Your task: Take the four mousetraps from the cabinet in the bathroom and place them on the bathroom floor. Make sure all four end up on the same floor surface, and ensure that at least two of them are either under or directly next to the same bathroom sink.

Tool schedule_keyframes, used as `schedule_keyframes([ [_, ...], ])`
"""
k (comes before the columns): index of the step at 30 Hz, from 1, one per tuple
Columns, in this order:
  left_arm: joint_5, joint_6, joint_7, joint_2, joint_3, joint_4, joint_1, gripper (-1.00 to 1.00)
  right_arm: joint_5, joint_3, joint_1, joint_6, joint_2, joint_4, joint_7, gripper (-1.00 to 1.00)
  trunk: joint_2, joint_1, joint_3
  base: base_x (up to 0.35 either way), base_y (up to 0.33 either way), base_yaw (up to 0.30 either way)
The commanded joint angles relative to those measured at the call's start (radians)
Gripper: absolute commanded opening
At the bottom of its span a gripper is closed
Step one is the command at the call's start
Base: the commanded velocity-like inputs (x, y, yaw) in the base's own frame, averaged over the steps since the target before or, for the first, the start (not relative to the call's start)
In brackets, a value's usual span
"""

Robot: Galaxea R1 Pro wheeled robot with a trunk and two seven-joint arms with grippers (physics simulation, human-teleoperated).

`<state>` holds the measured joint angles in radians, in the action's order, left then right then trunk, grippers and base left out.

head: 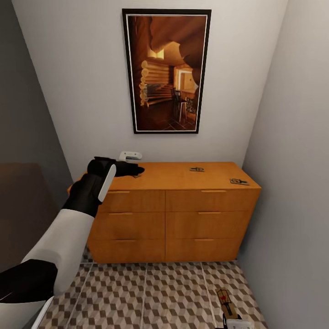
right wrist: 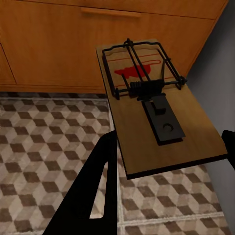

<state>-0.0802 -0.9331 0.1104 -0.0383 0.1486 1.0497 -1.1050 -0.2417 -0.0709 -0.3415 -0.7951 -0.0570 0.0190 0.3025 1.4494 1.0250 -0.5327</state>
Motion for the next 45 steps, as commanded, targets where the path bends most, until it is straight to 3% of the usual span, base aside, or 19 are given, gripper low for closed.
schedule_keyframes([
  [1, -0.007, -0.005, -0.005, 0.000, 0.000, -0.003, -0.001, 1.00, -0.008, -0.007, -0.001, -0.003, 0.000, -0.001, 0.003, -1.00, 0.001, 0.000, -0.001, 0.000, 0.000, 0.000],
  [7, -0.004, -0.003, -0.024, 0.001, -0.001, -0.016, -0.001, 1.00, -0.008, -0.007, -0.001, -0.003, -0.001, -0.001, 0.003, -1.00, 0.001, 0.000, -0.001, 0.000, 0.000, 0.000],
  [16, -0.007, -0.003, -0.216, -0.007, -0.001, -0.017, -0.001, 1.00, -0.008, -0.007, -0.001, -0.003, -0.001, -0.001, 0.003, -1.00, 0.001, 0.000, -0.001, 0.000, 0.000, 0.000],
  [20, -0.009, -0.004, -0.247, -0.011, -0.001, -0.017, -0.001, 1.00, -0.008, -0.007, -0.001, -0.003, -0.001, -0.001, 0.003, -1.00, 0.001, 0.000, -0.001, 0.000, 0.000, 0.000],
  [45, -0.013, -0.004, -0.259, -0.026, 0.000, -0.018, -0.001, 1.00, -0.008, -0.007, -0.001, -0.003, 0.000, -0.001, 0.003, -1.00, 0.001, 0.000, -0.001, 0.000, 0.000, 0.000],
])
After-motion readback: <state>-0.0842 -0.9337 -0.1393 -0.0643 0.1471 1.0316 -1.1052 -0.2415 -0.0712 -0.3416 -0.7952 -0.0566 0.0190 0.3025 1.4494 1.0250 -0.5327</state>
